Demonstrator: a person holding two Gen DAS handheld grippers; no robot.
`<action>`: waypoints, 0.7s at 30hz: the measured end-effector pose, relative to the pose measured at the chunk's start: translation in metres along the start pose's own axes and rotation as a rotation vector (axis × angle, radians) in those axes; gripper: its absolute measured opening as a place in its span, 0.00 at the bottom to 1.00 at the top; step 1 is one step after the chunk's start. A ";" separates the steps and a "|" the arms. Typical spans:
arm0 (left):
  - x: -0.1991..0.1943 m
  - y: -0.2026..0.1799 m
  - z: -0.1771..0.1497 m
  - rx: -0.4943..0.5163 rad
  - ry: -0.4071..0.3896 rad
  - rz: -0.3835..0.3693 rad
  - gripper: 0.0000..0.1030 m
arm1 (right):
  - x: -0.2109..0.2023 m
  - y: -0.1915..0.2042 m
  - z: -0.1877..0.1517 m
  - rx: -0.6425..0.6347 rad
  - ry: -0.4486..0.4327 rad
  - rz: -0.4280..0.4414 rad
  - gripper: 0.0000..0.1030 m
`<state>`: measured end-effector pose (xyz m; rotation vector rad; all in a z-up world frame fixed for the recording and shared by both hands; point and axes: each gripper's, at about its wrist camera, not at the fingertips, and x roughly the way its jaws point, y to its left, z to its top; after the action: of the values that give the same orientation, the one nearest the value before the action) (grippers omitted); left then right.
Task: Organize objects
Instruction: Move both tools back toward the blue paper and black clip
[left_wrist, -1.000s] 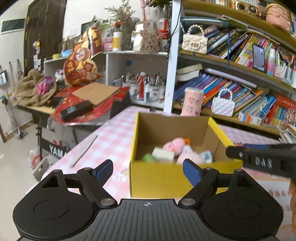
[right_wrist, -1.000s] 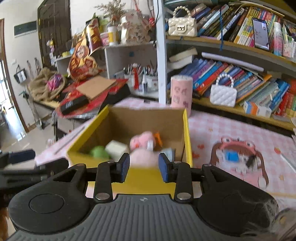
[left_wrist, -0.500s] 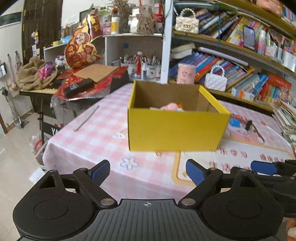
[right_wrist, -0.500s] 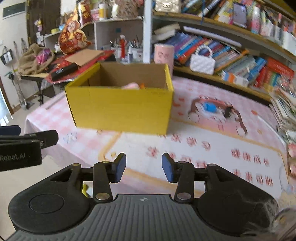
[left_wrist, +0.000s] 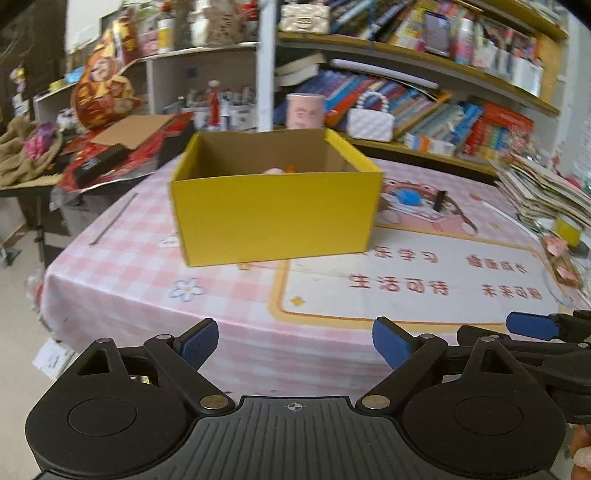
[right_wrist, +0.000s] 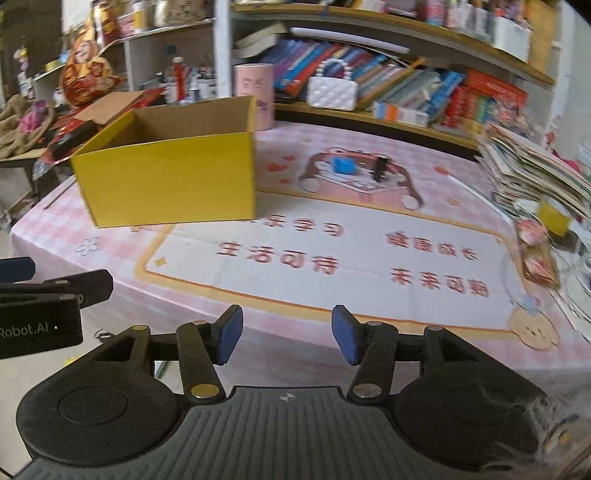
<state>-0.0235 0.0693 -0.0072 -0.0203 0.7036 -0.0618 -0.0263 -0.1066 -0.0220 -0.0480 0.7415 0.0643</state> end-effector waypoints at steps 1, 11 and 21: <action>0.001 -0.005 0.000 0.012 0.003 -0.015 0.91 | -0.001 -0.004 0.000 0.010 0.000 -0.013 0.52; 0.019 -0.051 0.009 0.095 0.021 -0.120 0.93 | -0.005 -0.049 -0.009 0.104 0.019 -0.115 0.55; 0.048 -0.098 0.025 0.150 0.055 -0.185 0.93 | 0.009 -0.096 -0.003 0.158 0.049 -0.171 0.57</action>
<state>0.0238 -0.0313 -0.0151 0.0601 0.7488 -0.2935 -0.0141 -0.2023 -0.0280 0.0382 0.7869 -0.1592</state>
